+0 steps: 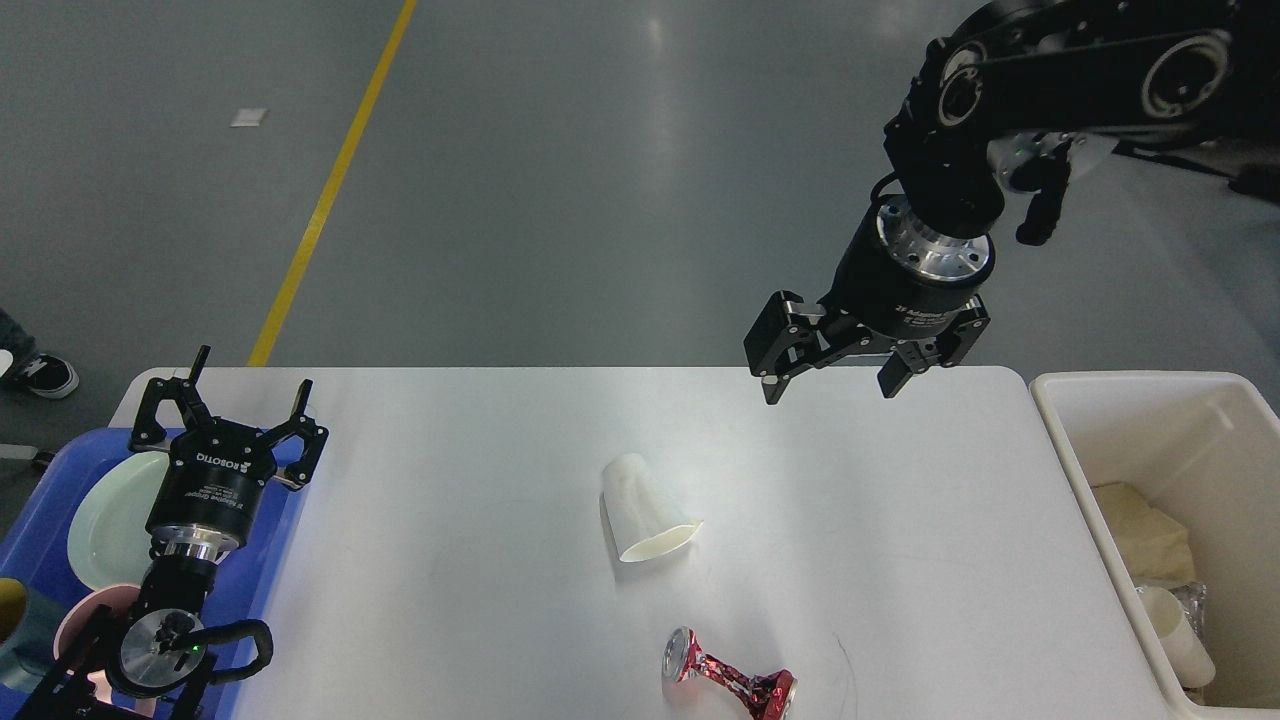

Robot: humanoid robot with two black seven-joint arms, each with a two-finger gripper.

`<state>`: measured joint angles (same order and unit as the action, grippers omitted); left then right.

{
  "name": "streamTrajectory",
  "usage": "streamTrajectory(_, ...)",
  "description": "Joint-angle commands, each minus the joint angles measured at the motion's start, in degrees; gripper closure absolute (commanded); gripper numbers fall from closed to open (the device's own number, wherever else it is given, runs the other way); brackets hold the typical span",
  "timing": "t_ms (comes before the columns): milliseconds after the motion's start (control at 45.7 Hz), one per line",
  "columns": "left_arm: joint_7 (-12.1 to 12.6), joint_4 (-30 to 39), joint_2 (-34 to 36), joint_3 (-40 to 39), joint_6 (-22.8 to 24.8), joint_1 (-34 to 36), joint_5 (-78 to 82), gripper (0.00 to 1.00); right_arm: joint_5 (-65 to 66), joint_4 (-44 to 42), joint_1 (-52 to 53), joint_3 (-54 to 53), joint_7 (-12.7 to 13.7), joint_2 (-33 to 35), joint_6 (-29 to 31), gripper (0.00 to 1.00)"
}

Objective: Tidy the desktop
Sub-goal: 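Raise the right gripper and move it to the folded white paper, then close the right gripper on the folded white paper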

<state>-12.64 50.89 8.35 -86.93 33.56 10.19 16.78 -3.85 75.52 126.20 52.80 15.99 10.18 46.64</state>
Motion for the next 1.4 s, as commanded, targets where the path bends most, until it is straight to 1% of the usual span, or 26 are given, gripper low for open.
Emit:
streamTrajectory(0, 0.0, 0.0, 0.0, 0.0, -0.1, 0.0, 0.0, 0.04, 1.6, -5.1, -7.4, -5.2, 0.0, -4.0, -2.9, 0.02)
streamTrajectory(88, 0.0, 0.0, 0.0, 0.0, -0.1, 0.0, 0.0, 0.04, 4.3, -9.2, -12.3, -6.8, -0.2, -7.5, -5.8, 0.02)
streamTrajectory(263, 0.1, 0.0, 0.0, 0.0, 0.0, 0.0, 0.0, 0.04, 12.1, -16.7, -23.1, -10.2, -0.8, -11.6, -12.9, 0.01)
streamTrajectory(394, 0.0, 0.0, 0.0, 0.0, 0.0, 0.0, 0.0, 0.04, 18.3, -22.5, -30.6, -14.4, -0.9, -14.2, -15.4, 0.02)
streamTrajectory(503, 0.0, 0.0, 0.0, 0.0, -0.1, 0.0, 0.0, 0.04, 25.2, -28.1, -37.9, -17.0, -1.0, -18.3, -16.9, 0.02)
streamTrajectory(591, 0.0, 0.0, 0.0, 0.0, 0.0, 0.0, 0.0, 0.04, 30.6, -31.7, -42.6, -17.6, -1.0, -21.3, -20.4, 0.02)
streamTrajectory(766, 0.0, 0.0, 0.0, 0.0, 0.0, 0.0, 0.0, 0.04, 33.5, -31.8, -48.5, -18.6, -1.0, -21.5, -33.8, 0.02)
streamTrajectory(875, 0.0, 0.0, 0.0, 0.0, 0.0, 0.0, 0.0, 0.04, 37.1, -31.8, -53.5, -18.5, -1.0, -21.3, -39.9, 0.02)
streamTrajectory(985, 0.0, 0.0, 0.0, 0.0, 0.0, 0.0, 0.0, 0.04, 42.0, -31.1, -57.4, -18.7, -1.0, -21.0, -43.0, 0.02)
streamTrajectory(1138, 0.0, 0.0, 0.0, 0.0, 0.0, 0.0, 0.0, 0.04, 42.1, -30.9, -59.0, -19.6, -1.0, -20.9, -47.7, 0.02)
streamTrajectory(1378, 0.0, 0.0, 0.0, 0.0, 0.0, 0.0, 0.0, 0.04, 41.7, -30.9, -60.3, -23.9, -0.9, -20.9, -48.1, 0.02)
